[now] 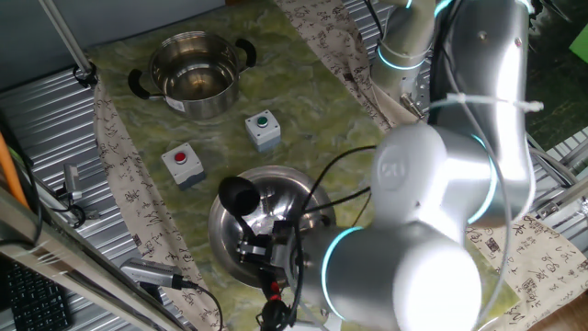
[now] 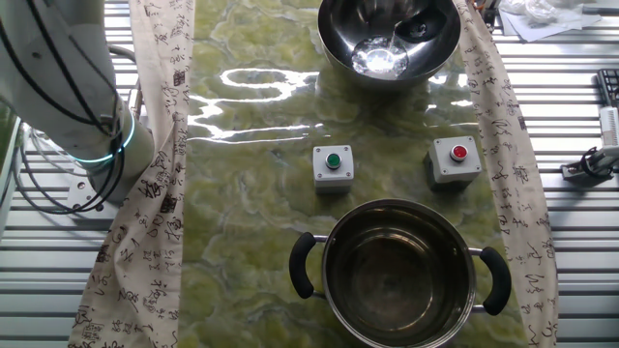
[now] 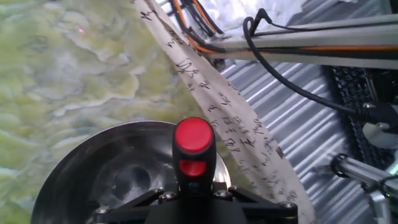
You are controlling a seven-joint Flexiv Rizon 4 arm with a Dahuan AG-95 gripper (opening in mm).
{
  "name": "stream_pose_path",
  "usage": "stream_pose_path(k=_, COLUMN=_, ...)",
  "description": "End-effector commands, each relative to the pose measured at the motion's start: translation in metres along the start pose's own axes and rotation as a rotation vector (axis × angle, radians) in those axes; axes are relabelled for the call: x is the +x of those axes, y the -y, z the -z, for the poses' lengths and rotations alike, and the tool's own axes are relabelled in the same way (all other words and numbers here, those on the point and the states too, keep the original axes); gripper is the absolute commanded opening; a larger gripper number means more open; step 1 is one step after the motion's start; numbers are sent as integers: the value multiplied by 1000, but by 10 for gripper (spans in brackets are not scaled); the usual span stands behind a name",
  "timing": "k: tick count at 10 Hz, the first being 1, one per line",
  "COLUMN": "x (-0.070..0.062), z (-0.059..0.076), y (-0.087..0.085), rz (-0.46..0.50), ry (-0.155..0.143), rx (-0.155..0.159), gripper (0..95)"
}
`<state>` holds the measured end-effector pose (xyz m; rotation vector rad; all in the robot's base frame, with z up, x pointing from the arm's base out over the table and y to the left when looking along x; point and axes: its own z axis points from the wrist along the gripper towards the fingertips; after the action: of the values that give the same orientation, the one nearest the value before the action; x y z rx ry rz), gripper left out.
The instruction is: Scoop water with a large spoon from one bowl to another
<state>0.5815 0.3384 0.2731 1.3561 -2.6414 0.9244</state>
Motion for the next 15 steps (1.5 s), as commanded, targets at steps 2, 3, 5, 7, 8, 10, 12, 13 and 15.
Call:
stream_pose_path(k=2, x=0, z=0, y=0, rz=-33, ry=-39, rx=30, gripper=0)
stream_pose_path(k=3, x=0, z=0, y=0, rz=-45, ry=-51, rx=38, gripper=0)
stream_pose_path(k=5, x=0, z=0, y=0, rz=-67, ry=-74, rx=57, gripper=0)
stream_pose_path(k=7, x=0, z=0, y=0, rz=-75, ry=-101, rx=83, gripper=0)
stream_pose_path(k=8, x=0, z=0, y=0, rz=-79, ry=-111, rx=91, gripper=0)
stream_pose_path(k=10, x=0, z=0, y=0, rz=-93, ry=-133, rx=119, gripper=0)
stream_pose_path(k=12, x=0, z=0, y=0, rz=-100, ry=-139, rx=129, gripper=0)
stream_pose_path(k=13, x=0, z=0, y=0, rz=-98, ry=-145, rx=140, gripper=0)
stream_pose_path(k=15, x=0, z=0, y=0, rz=-100, ry=-147, rx=142, gripper=0)
